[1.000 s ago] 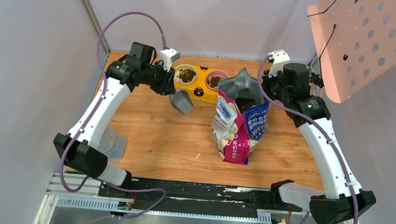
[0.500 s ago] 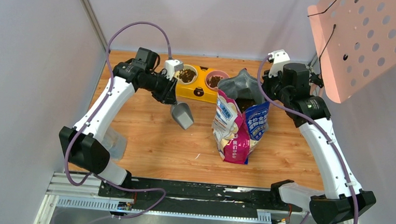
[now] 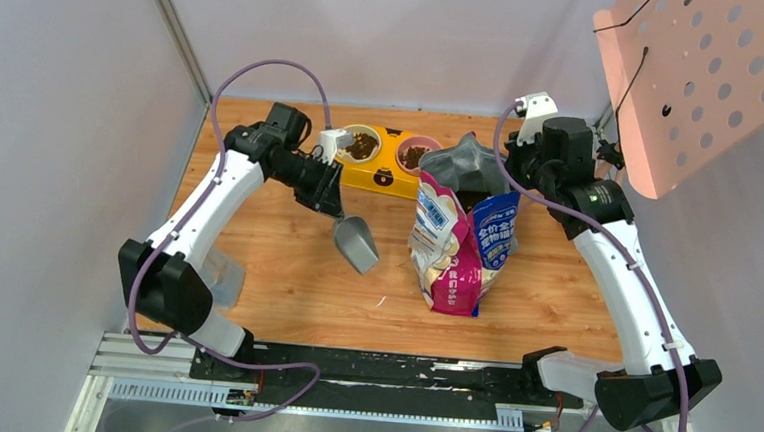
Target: Serve the pet food
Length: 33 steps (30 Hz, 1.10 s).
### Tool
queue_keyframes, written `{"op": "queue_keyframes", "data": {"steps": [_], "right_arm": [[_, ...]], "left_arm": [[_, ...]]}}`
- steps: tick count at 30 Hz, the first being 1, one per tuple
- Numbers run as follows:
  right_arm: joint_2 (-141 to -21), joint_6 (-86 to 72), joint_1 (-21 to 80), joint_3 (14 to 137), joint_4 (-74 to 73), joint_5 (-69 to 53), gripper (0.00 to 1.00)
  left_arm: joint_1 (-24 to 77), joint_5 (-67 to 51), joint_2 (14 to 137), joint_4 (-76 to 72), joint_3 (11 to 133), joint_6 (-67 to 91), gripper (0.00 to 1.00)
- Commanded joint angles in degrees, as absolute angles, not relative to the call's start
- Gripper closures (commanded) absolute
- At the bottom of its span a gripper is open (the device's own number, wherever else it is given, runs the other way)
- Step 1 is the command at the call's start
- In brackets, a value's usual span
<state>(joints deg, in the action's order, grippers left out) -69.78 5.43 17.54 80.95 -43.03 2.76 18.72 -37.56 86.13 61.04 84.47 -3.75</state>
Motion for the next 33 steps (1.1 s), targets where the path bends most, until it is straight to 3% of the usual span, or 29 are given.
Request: {"op": "queue_keyframes", "data": {"steps": [1,5,13,18,33], "right_arm": [[-67.98,4.84,17.29,83.52,-37.53,5.24,1.00],[-67.15,4.32,17.25,82.76,-37.38,5.68,1.00],[-66.36,4.75,17.29,82.18,-37.16,5.25,1.00],[-65.58,6.16,17.24,81.55,-36.83,4.76,1.00],[-62.26,13.45,16.54,79.70,-38.99,7.39,1.00]], "left_arm": [[18.80,-38.12,89.06,69.28,86.62,-4.64,1.00],[18.45,-32.64,95.82,76.85,90.15,-8.05,1.00],[18.25,-22.86,98.64,79.55,89.18,-10.09,1.00],[17.62,-10.31,96.60,78.42,89.10,-10.82,1.00],[11.95,-17.91,102.47,76.73,87.92,-8.66,1.00]]}}
